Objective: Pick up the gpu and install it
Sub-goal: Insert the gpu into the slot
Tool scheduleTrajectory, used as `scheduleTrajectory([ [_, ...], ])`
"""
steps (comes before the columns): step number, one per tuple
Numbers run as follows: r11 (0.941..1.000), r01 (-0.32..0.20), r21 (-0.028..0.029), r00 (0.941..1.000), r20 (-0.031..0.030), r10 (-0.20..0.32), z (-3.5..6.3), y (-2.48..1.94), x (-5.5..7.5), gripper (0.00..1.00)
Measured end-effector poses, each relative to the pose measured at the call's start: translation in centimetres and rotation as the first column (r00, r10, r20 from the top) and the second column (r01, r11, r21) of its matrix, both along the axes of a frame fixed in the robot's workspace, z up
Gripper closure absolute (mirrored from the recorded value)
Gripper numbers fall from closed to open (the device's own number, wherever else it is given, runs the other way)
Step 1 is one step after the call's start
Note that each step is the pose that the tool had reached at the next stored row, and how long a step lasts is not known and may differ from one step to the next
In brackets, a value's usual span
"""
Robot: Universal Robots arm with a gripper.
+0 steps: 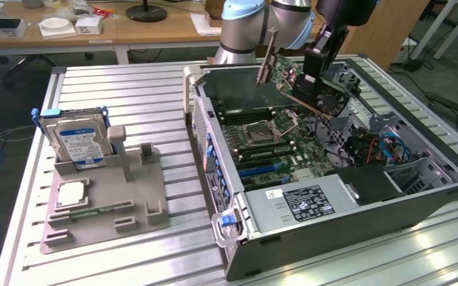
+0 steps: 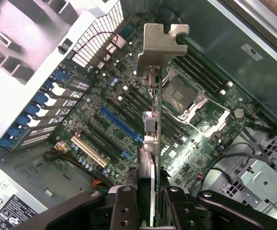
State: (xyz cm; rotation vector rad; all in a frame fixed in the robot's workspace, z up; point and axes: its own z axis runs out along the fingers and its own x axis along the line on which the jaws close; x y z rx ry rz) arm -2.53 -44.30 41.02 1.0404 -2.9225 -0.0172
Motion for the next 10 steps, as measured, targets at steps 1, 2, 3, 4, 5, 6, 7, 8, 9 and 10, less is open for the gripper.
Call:
scheduleTrajectory([
  [1, 1.0, -0.004, 0.0, 1.0, 0.0, 0.004, 0.0, 0.0, 0.0, 0.74],
  [2, 1.0, -0.007, 0.0, 1.0, 0.0, 0.007, 0.0, 0.0, 0.0, 0.74],
  [3, 0.9999, -0.01, 0.0, 0.9999, 0.0, 0.01, 0.0, -0.01, 0.0, 0.74],
  [4, 0.9999, -0.014, 0.0, 0.9999, 0.0, 0.014, 0.0, -0.01, 0.0, 0.74],
  [5, 0.9998, -0.018, 0.0, 0.9998, 0.0, 0.018, 0.0, -0.01, 0.0, 0.74],
  [6, 0.9998, -0.021, 0.0, 0.9998, 0.0, 0.021, 0.0, -0.02, 0.0, 0.74],
  [7, 0.9997, -0.025, 0.0, 0.9997, 0.0, 0.025, 0.0, -0.02, 0.0, 0.74],
  [8, 0.9996, -0.028, 0.0, 0.9996, 0.0, 0.028, 0.0, -0.02, 0.0, 0.74],
  [9, 0.9995, -0.032, -0.0001, 0.9995, 0.0, 0.032, 0.0, -0.02, 0.0, 0.74],
  [10, 0.9994, -0.036, -0.0001, 0.9994, -0.0001, 0.036, 0.0, -0.02, 0.0, 0.74],
])
